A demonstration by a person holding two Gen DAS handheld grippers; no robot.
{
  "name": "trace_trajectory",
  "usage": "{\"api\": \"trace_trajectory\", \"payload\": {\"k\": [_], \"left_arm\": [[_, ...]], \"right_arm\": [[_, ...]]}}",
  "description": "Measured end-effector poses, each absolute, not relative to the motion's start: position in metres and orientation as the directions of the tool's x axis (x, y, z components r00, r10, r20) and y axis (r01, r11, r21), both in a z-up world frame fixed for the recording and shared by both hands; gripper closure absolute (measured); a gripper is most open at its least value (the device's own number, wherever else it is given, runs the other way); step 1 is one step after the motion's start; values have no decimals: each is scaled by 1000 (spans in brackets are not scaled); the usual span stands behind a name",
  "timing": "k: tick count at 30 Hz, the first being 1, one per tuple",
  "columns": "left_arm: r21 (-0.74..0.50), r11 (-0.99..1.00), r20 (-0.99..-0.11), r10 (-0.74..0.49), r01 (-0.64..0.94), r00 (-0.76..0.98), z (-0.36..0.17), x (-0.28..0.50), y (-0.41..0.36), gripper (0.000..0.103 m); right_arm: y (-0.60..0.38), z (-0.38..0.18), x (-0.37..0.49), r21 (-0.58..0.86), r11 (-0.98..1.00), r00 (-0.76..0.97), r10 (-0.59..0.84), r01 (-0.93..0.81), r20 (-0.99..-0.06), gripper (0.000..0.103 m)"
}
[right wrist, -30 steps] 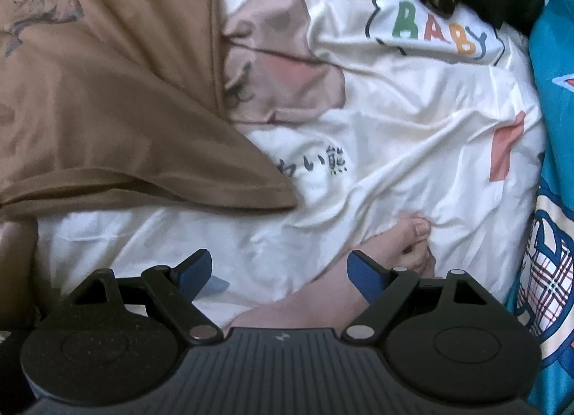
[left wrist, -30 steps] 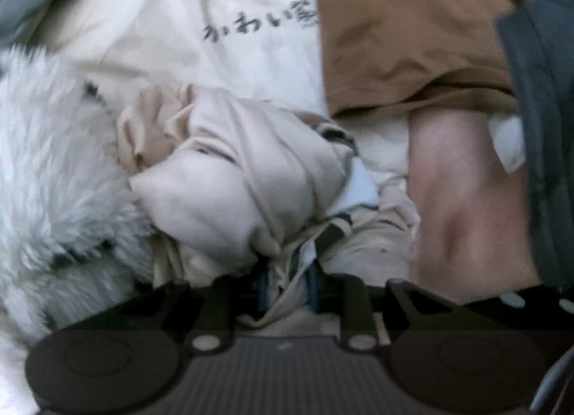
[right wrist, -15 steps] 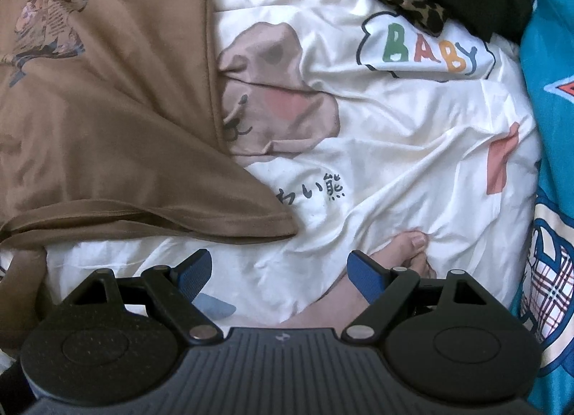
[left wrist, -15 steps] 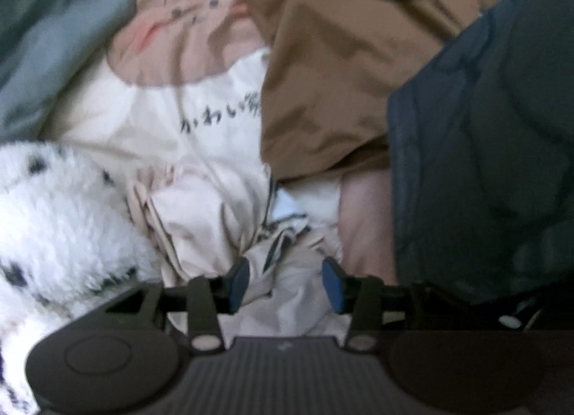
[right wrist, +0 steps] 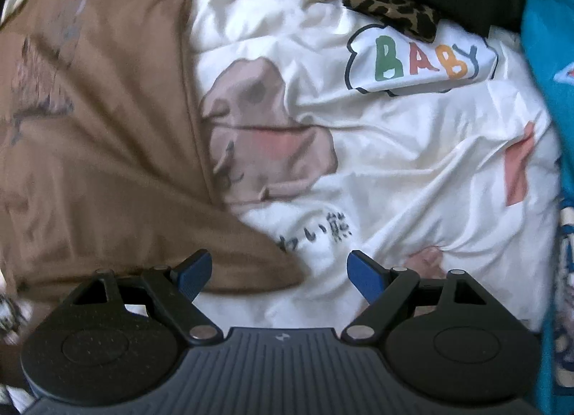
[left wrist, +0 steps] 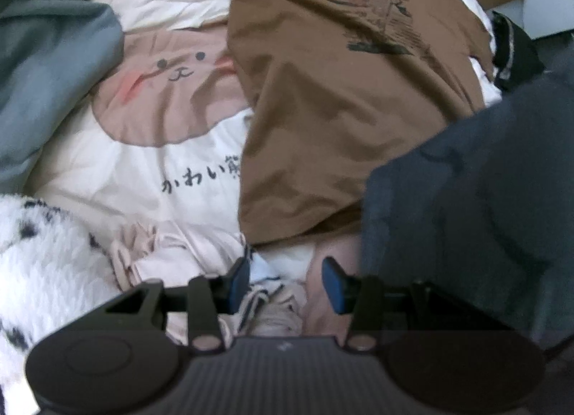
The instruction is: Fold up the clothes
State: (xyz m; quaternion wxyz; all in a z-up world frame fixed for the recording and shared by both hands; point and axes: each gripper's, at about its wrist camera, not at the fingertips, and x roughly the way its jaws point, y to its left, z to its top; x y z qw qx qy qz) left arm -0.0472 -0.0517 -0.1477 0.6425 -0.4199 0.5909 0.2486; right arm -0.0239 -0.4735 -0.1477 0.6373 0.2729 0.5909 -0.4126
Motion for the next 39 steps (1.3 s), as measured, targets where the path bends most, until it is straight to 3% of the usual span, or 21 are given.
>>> {"api": "trace_trajectory", "payload": {"k": [15,17,21,26,32,39], "left_arm": [[-209,517,-976,-168,-830,141,-186,-10,-30,52],[-209,522,-976,-168,-827,141,-192,-2,-29,51],[-199,528,-977,-177,-826,122,-209,11,-29,51],[-173,562,-979,-190,-809,78,-219,21,-35,51],[-144,587,-984,-173,-796,50,-216,22,-35,49],[-132,576,-986,-162,-807,46,-213,17,-37,47]], "right_arm": [[-502,-189,-50,-75,415,-32,-110,907,-993,38],[-522,-193,-38,165,275,152,65,947,-986,38],[-528,-189,-64,230,155,225,50,961,-973,38],[-526,-194,-60,227,189,220,59,955,-974,39],[-517,-212,-51,233,226,209,125,946,-970,55],[-519,-211,-49,231,239,208,119,943,-971,56]]}}
